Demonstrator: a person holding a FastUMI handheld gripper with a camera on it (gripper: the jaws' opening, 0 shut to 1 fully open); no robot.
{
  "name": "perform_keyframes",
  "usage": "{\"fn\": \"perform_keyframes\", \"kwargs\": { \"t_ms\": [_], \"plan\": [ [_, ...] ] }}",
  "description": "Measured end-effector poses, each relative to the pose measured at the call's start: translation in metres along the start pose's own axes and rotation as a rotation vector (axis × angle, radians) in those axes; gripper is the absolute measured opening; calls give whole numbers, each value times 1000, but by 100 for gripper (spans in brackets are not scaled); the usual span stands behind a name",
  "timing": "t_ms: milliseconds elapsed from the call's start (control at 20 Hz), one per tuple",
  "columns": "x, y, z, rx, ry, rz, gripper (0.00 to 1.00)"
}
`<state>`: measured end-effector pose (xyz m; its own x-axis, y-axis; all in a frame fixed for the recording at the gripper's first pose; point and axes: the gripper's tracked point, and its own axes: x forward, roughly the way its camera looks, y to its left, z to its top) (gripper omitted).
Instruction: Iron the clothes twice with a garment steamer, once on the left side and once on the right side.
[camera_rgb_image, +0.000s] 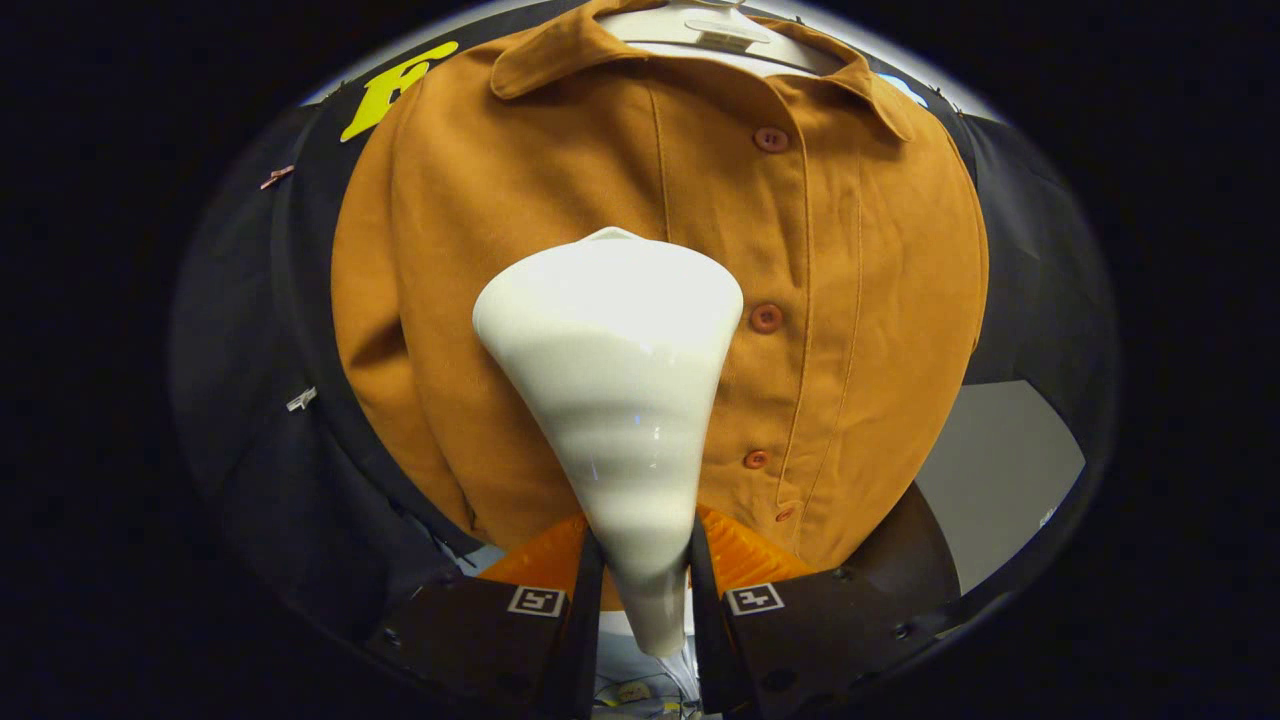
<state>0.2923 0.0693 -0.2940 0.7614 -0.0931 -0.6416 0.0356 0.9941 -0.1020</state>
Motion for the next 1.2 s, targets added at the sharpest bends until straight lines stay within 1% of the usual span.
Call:
{"fn": "perform_keyframes", "kwargs": {
  "t_ms": [750,1200],
  "plan": [
    [20,-7,-79,3,180,-19,44],
    [27,-9,-123,4,289,-11,44]
  ]
}}
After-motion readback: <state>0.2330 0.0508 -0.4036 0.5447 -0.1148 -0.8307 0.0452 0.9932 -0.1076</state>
